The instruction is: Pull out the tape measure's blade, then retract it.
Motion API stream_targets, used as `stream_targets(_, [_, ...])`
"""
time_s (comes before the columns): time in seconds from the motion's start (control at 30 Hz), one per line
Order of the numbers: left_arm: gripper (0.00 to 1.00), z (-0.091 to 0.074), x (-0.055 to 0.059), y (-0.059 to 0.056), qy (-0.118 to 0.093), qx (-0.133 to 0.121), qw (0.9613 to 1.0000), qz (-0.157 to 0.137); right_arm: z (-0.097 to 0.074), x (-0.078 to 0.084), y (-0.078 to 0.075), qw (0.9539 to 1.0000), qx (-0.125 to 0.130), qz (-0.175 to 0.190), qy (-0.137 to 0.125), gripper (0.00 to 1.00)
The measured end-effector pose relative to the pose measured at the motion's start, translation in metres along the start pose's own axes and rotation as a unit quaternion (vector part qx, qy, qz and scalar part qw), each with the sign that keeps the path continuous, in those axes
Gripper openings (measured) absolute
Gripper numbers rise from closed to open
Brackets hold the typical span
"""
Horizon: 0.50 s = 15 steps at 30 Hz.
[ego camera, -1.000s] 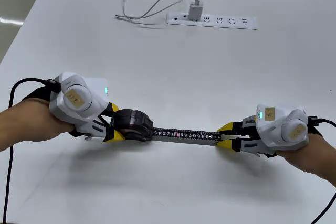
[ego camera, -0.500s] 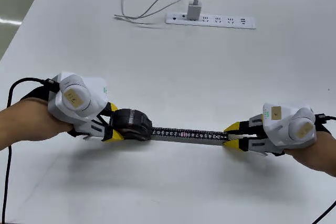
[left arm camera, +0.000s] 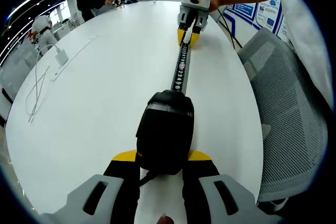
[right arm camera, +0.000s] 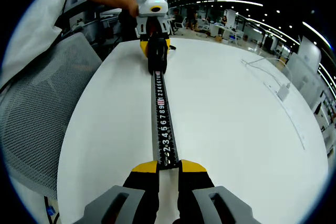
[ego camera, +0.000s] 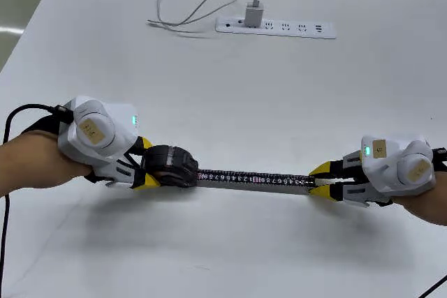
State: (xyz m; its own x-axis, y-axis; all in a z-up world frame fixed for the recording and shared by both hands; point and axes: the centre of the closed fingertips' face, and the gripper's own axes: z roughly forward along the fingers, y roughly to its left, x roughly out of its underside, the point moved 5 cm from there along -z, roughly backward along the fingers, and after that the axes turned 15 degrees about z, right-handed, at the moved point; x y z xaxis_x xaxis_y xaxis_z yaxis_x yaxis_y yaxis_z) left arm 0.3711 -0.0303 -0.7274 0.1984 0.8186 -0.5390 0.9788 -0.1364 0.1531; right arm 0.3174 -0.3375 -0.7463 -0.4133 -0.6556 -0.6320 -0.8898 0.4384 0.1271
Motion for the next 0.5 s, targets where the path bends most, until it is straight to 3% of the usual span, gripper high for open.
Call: stream_targets(0.5, [0.26,0.001,0.000,0.000,0.000,0.000,1.0000,0.003,-0.018,0.018,-0.007,0.9996,0.013,0.003,0.024,0.09])
